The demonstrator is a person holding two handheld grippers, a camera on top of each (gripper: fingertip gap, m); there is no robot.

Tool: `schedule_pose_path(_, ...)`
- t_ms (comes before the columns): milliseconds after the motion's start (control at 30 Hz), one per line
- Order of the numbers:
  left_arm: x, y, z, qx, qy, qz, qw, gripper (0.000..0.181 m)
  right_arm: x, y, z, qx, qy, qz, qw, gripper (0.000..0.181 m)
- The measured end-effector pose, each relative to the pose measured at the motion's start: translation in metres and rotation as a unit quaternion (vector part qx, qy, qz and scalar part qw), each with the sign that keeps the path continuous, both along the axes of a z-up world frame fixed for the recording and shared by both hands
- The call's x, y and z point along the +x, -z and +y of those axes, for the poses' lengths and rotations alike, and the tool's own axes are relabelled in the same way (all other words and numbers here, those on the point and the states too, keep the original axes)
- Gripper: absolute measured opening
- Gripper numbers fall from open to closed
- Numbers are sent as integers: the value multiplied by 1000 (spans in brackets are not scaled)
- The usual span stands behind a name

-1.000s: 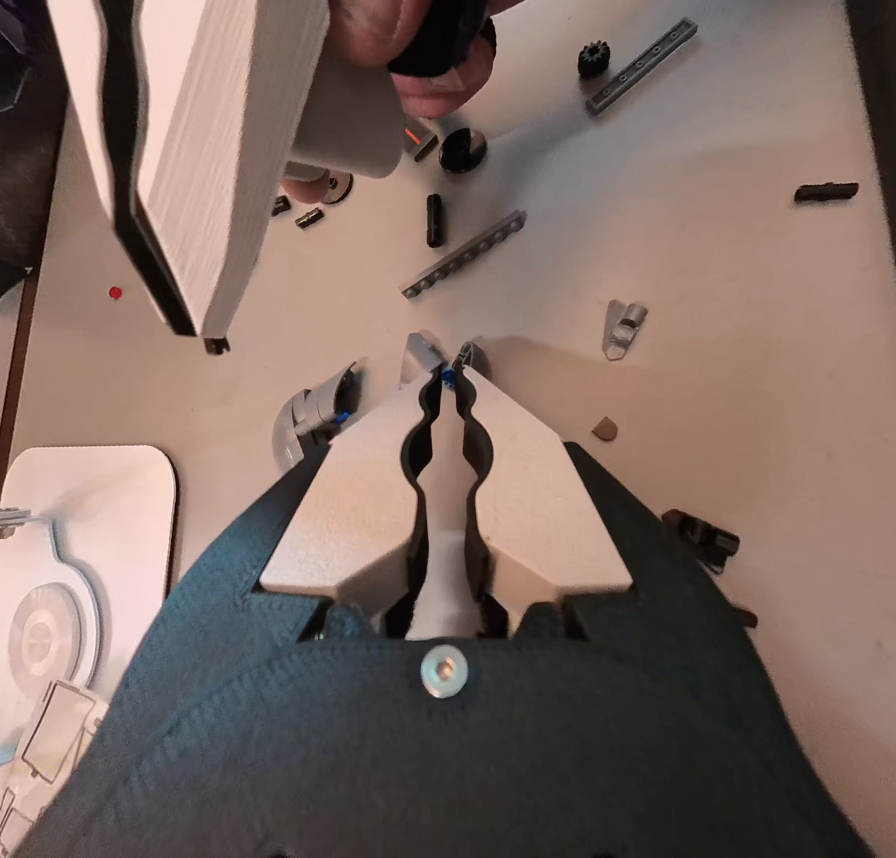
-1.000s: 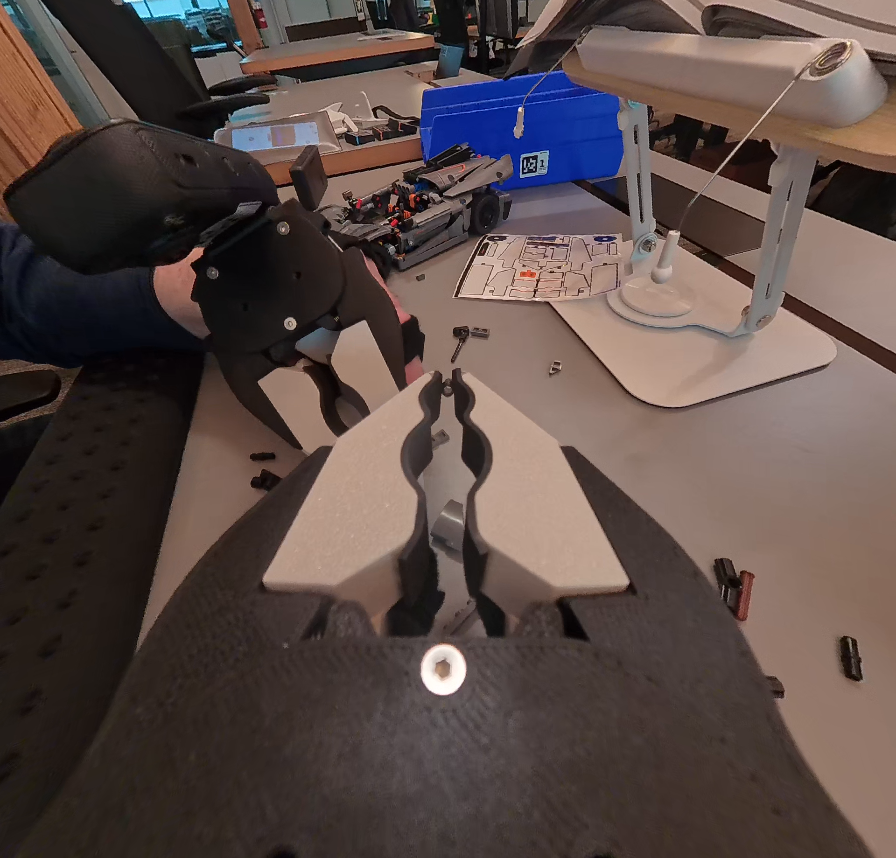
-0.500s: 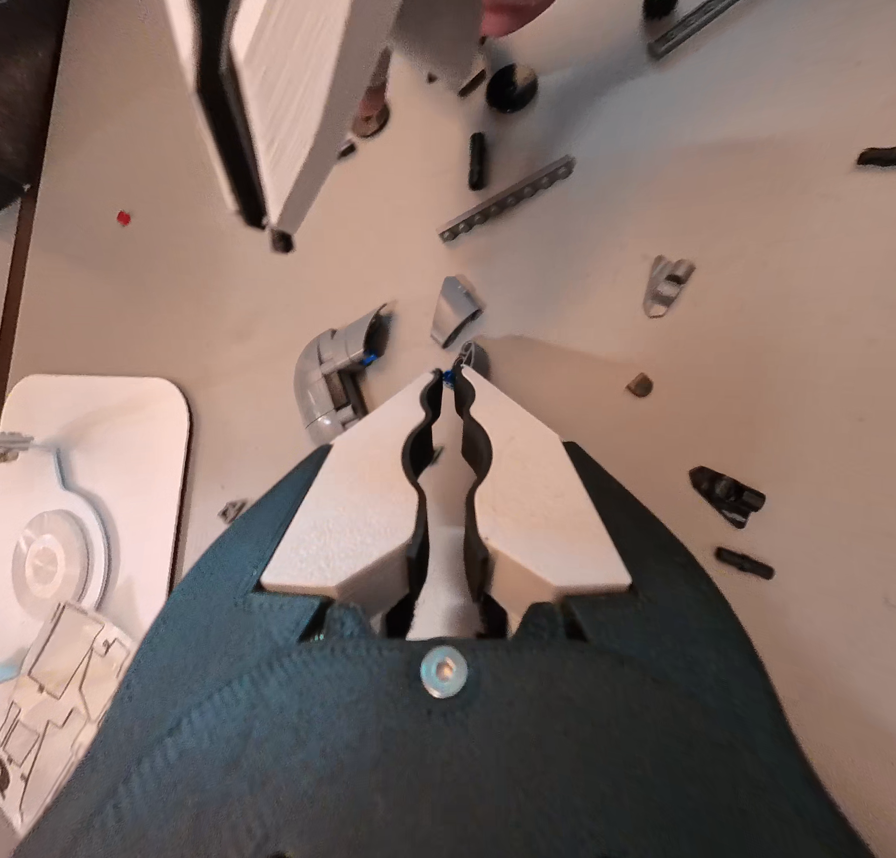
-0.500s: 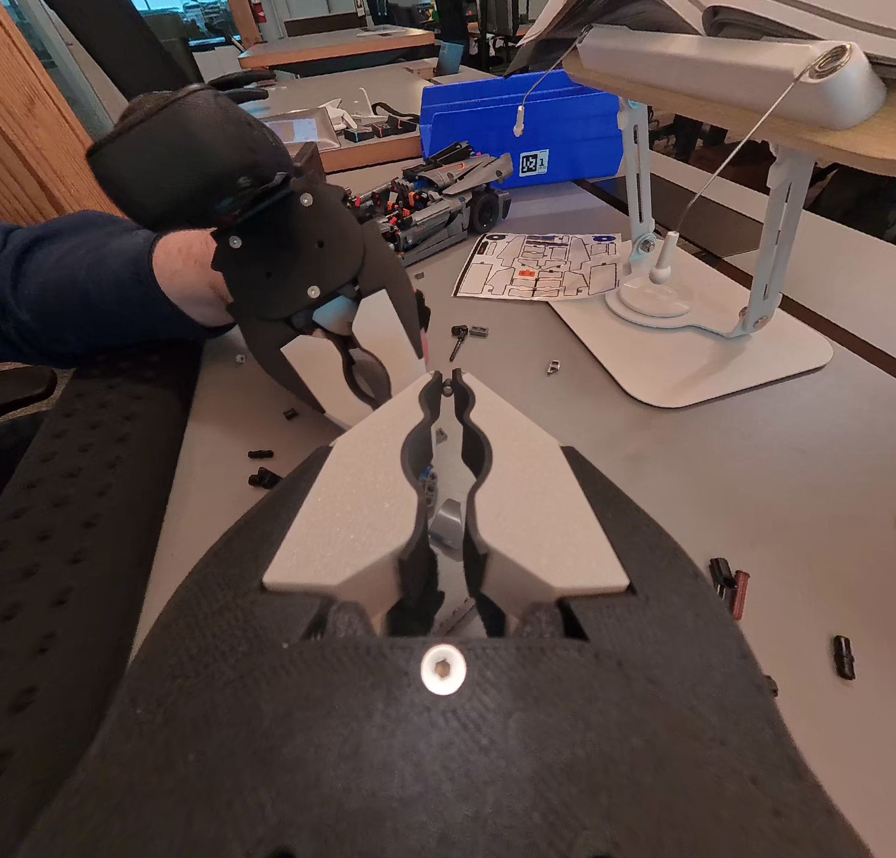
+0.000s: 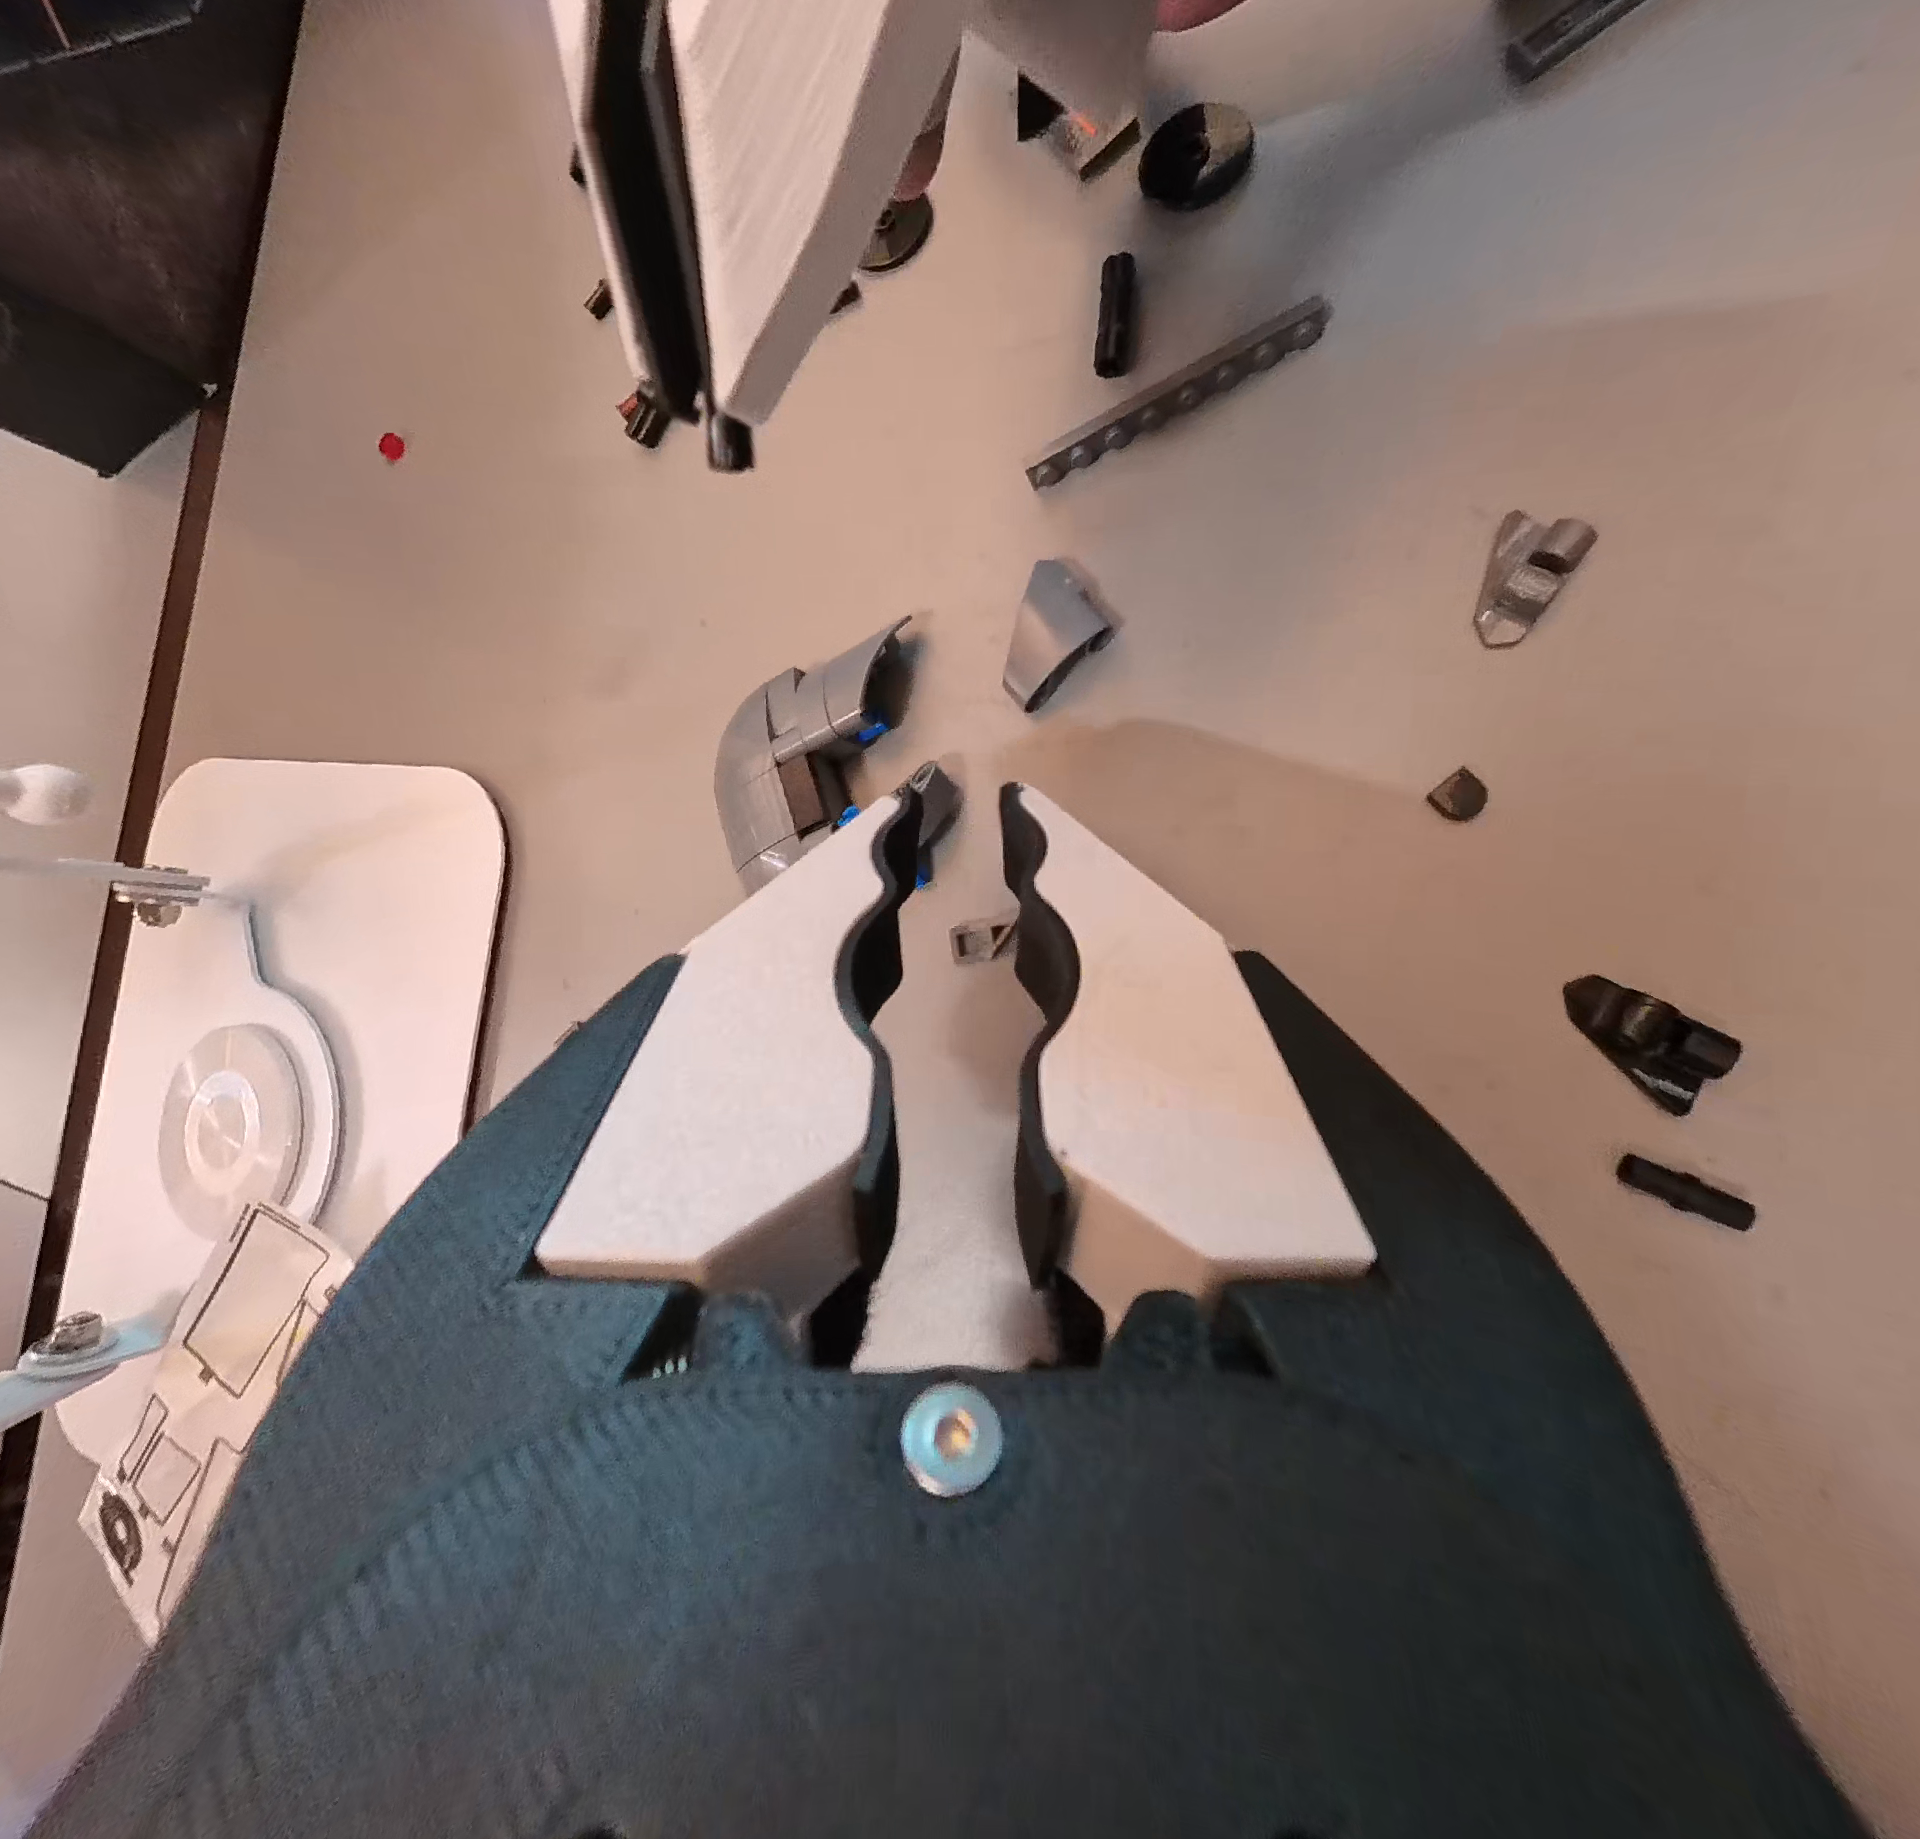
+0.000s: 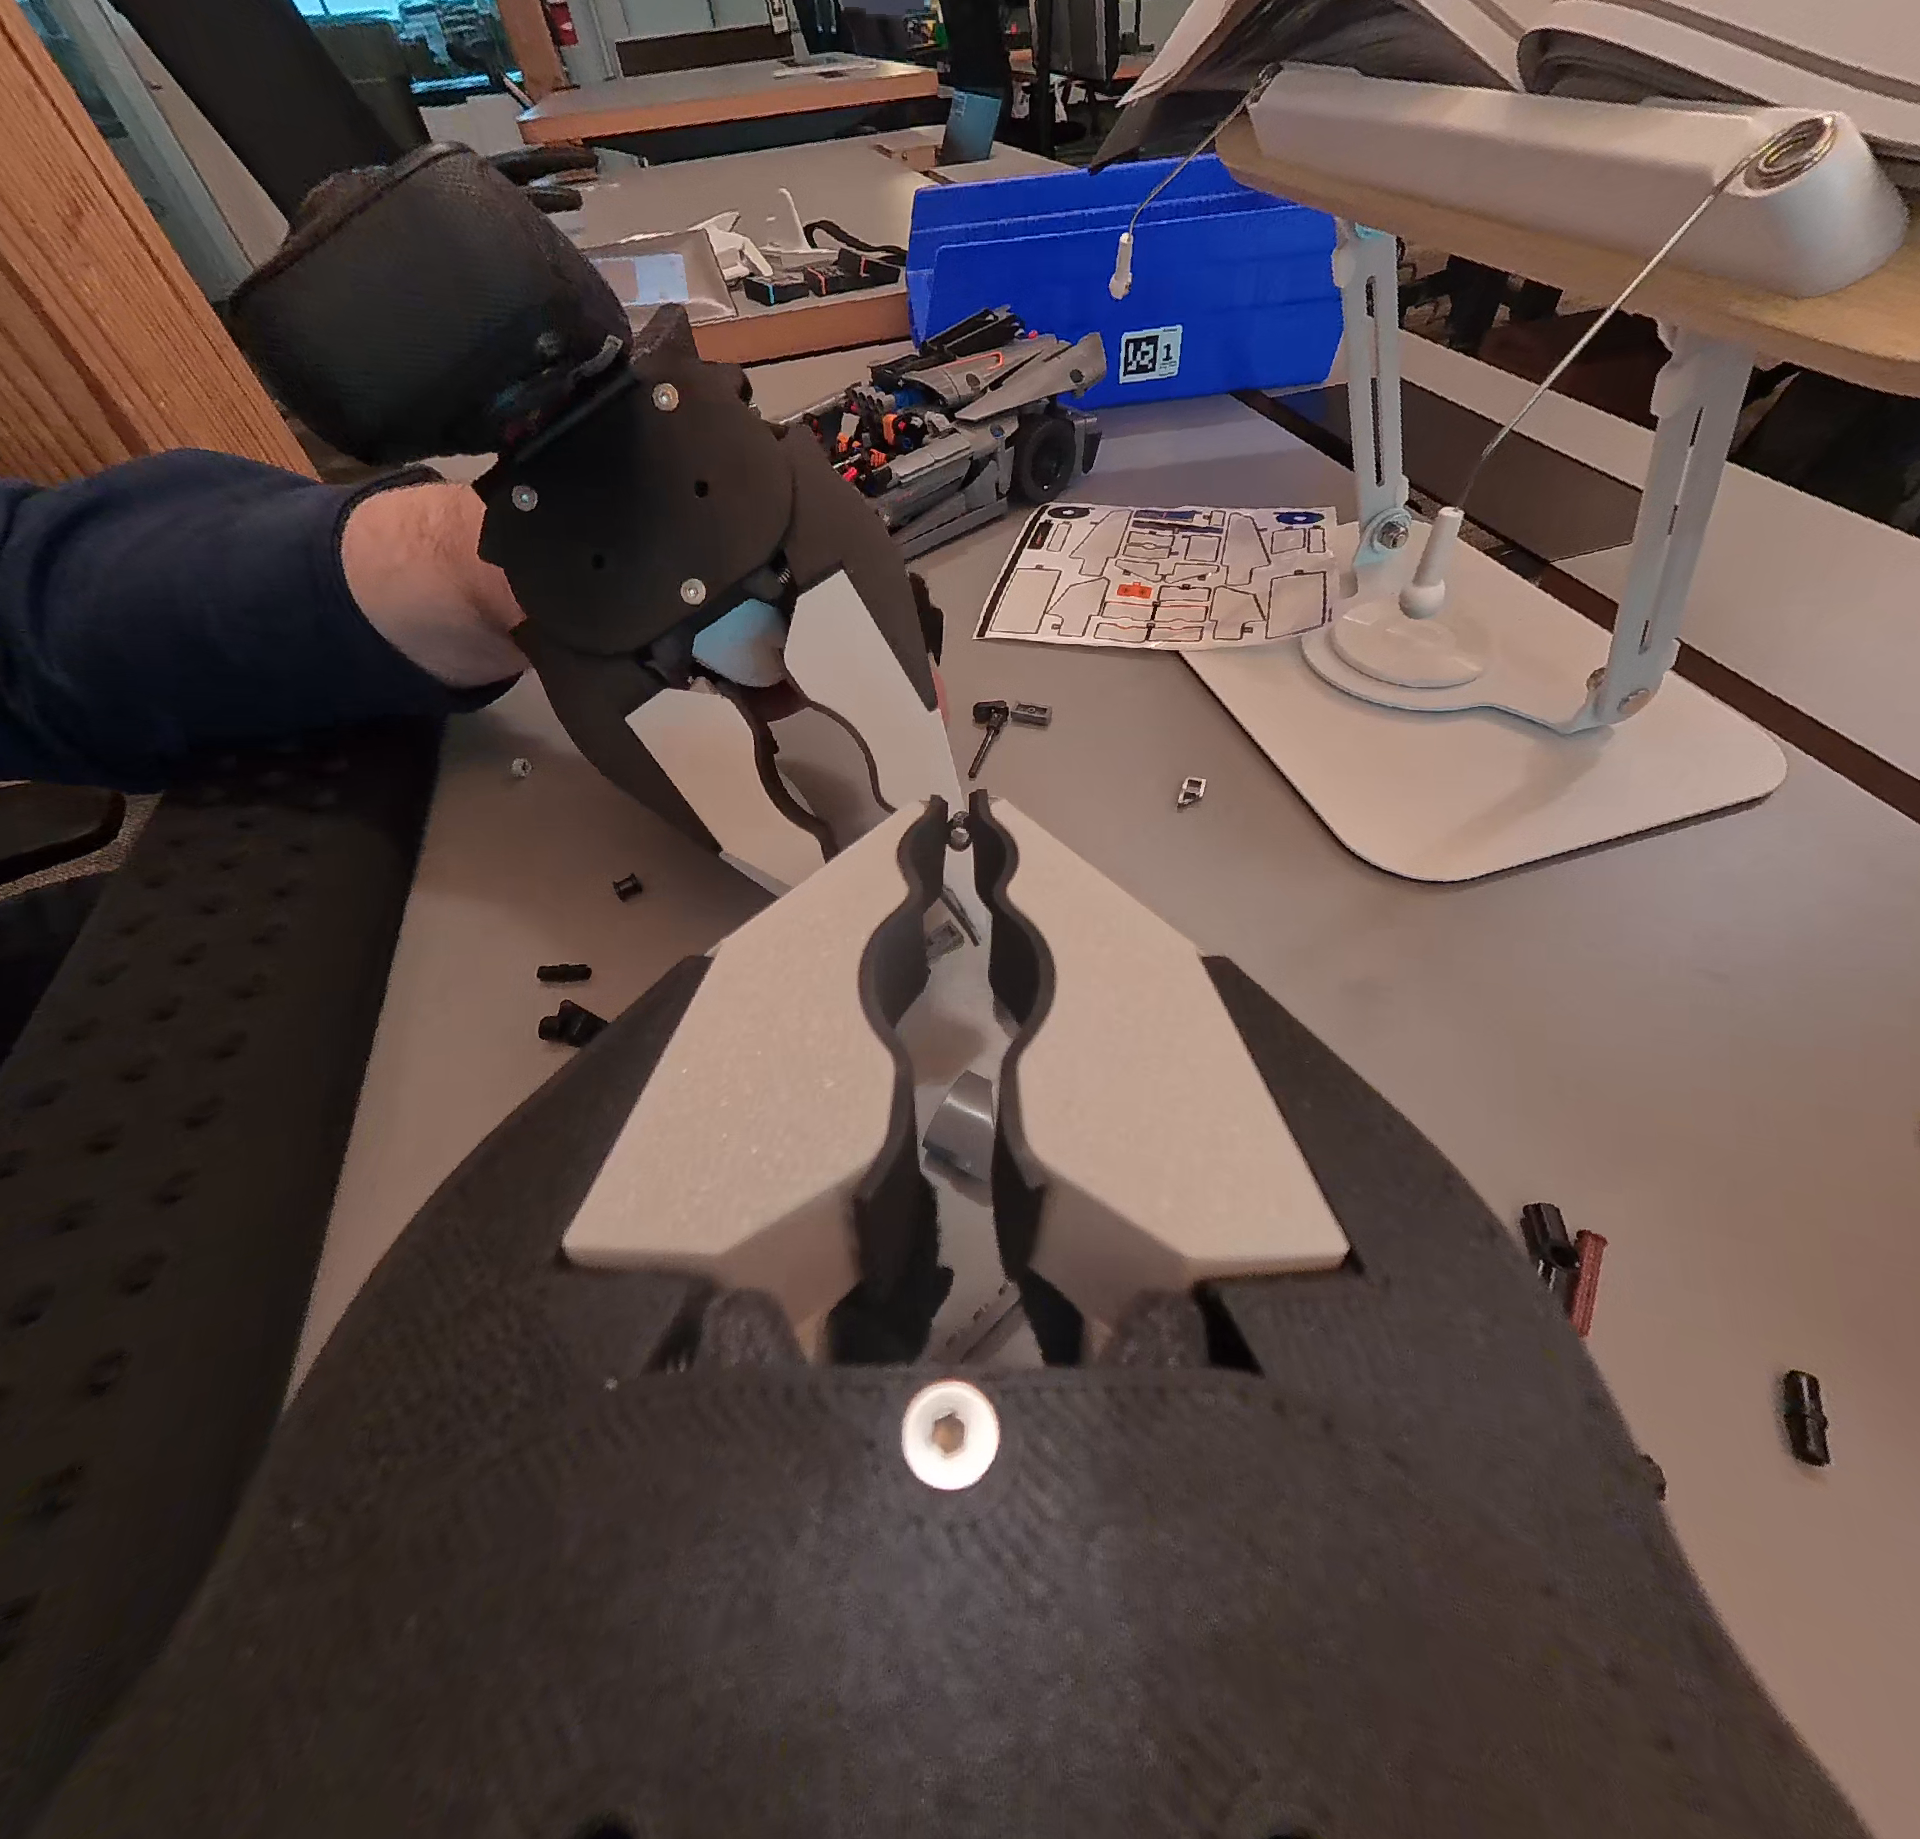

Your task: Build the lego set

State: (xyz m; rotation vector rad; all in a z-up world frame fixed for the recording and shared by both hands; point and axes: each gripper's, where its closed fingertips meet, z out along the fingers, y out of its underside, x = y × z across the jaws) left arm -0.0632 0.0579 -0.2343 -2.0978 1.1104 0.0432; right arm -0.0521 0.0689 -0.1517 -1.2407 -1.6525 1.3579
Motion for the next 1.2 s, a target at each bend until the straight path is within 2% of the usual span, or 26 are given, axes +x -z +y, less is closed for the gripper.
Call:
schedule_pose_path(200,-4,-1,5,12,-17,17,1000,12,0,1,0,2,0,-1,1000,2)
schedule_pose_path(433,-10,5,0,-25,-38,15,999,5,-1,4,-1,10,-1,-8,1000,2)
schedule_pose_path(600,-10,12,0,-42,-49,17,998,5,0,16,-7,50,-12,-37,998,2)
schedule_pose_path(833,-11,20,1,-60,-64,8,996,8,-1,52,-13,152,-22,-106,983,2)
schedule_pose_path(1200,-12,23,3,-68,-77,-1,995,11,-9,69,-5,192,-2,-134,972,3)
